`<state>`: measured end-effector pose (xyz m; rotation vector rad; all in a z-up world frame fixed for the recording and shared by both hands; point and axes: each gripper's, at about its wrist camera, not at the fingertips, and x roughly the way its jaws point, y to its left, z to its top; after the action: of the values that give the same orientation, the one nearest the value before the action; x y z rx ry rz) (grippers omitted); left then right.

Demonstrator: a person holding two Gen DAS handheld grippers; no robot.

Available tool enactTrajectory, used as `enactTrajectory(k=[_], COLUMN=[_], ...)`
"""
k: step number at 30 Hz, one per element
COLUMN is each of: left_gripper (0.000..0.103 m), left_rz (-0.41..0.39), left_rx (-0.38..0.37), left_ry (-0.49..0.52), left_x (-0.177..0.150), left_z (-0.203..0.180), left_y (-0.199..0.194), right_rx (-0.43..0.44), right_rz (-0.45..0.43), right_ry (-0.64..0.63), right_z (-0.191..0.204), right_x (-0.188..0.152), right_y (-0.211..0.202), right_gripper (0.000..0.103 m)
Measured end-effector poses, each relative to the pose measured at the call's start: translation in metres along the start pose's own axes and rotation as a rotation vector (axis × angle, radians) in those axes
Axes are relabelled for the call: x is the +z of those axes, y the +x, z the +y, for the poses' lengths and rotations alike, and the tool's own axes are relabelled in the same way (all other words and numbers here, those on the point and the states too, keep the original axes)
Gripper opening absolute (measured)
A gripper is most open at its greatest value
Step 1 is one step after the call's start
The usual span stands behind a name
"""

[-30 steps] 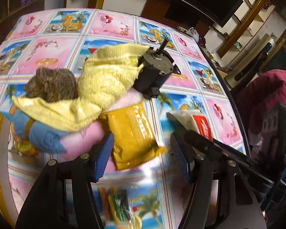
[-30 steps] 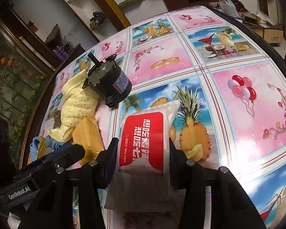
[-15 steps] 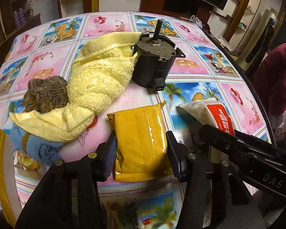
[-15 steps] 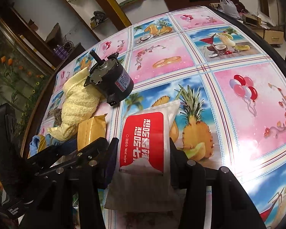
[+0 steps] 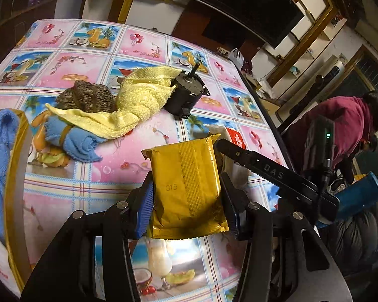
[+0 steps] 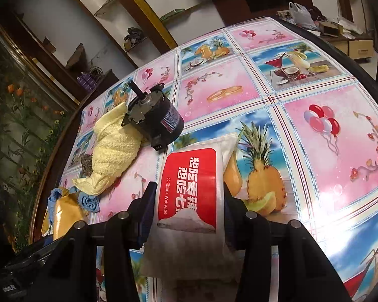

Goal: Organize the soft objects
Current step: 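Carry the yellow packet to the box with the left gripper while the right gripper carries the wet wipes there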

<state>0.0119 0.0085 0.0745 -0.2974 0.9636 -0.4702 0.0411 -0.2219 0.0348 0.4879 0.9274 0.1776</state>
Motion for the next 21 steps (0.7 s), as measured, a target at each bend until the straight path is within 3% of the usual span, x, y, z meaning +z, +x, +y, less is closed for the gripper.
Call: enactTrajectory(k=[9,15,21], left_gripper=[0.049,0.049,0.049], left_rz=[-0.109,-0.196,-0.261], left_rx=[-0.012,0.021,0.083], left_ry=[-0.110,-0.195,-0.293], left_x=[-0.030,-0.056,-0.080], left_z=[0.048,0.097,0.147], left_y=[-0.077,-0.127,-0.169], right_rx=[-0.021,-0.051,0.020], right_rz=[-0.021,-0.106,-0.142], right_ry=[0.007,-0.055,-0.112], right_z=[-0.001,0.018,0.048], right_x=[-0.005,-0.012,-0.026], right_y=[0.004,-0.007,-0.029], right_gripper=[0.047,0.047,0.047])
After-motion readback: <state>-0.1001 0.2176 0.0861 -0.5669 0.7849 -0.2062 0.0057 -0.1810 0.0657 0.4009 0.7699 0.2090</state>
